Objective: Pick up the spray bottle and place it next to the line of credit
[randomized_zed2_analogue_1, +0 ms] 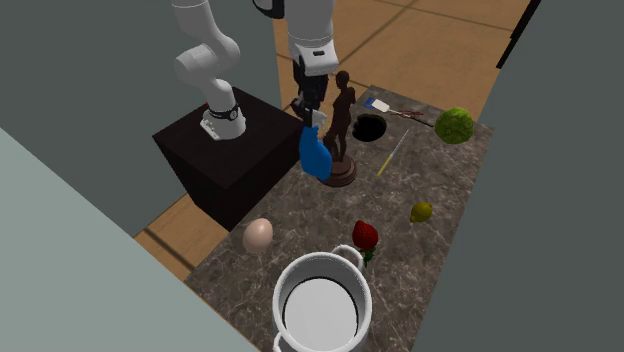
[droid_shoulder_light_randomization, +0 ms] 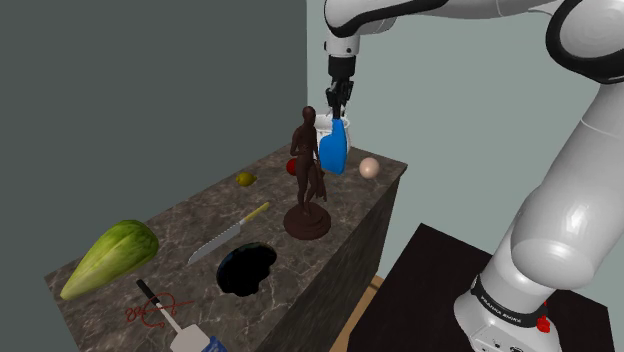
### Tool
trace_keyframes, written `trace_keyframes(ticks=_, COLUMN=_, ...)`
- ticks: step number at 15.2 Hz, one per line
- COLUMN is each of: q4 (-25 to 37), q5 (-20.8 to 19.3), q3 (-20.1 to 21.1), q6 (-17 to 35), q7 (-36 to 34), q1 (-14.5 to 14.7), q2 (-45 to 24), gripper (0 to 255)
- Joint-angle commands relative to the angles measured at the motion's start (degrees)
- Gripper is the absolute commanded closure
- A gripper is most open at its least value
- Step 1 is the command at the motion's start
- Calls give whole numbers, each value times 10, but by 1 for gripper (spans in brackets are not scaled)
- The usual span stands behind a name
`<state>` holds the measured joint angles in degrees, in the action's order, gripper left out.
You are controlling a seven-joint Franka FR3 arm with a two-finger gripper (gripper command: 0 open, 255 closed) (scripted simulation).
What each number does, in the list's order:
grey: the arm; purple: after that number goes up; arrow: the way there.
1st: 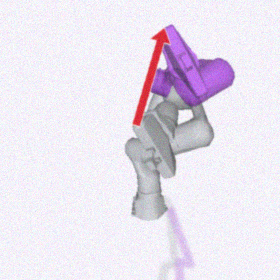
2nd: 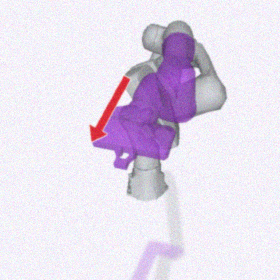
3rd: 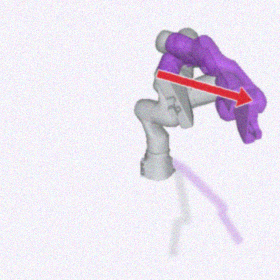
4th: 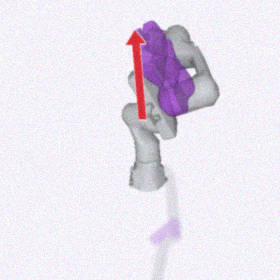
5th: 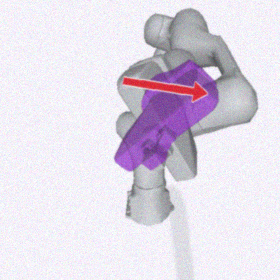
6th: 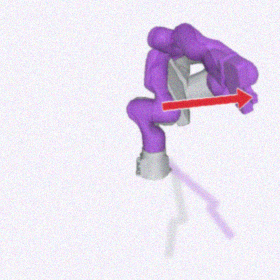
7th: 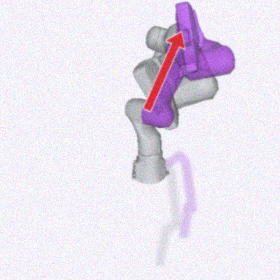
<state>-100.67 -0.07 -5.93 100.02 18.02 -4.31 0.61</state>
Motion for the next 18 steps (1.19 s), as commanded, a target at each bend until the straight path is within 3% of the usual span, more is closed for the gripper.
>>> trace_keyframes(ticks=1, q4=20, q5=0, q3=0, q6=-18, q7=-1, q1=0, q2=-2, gripper=255)
trace_keyframes(ticks=18, q4=195, q5=4, q3=-1, q6=-160, q7=2, q1=-1, q2=-35, gripper=255)
